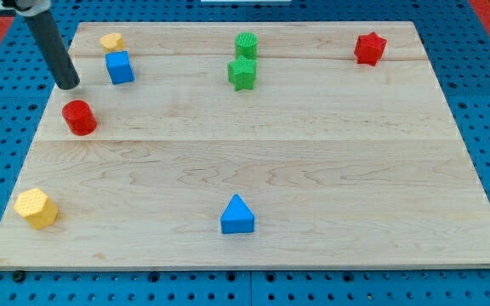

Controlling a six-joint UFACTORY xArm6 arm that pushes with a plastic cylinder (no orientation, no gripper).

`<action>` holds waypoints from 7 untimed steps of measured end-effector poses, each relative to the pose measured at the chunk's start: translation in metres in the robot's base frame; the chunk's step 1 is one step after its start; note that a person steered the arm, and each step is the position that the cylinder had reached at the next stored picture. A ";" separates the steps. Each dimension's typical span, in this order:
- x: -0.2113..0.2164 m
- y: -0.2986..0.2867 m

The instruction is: Move the blue cube bottom left to the green star

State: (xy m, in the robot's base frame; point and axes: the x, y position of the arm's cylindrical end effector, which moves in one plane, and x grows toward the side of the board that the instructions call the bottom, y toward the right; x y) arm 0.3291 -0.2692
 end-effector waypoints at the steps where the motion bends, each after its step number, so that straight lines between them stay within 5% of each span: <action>1: -0.025 0.001; 3: -0.019 0.127; 5: -0.065 0.132; 7: -0.006 0.195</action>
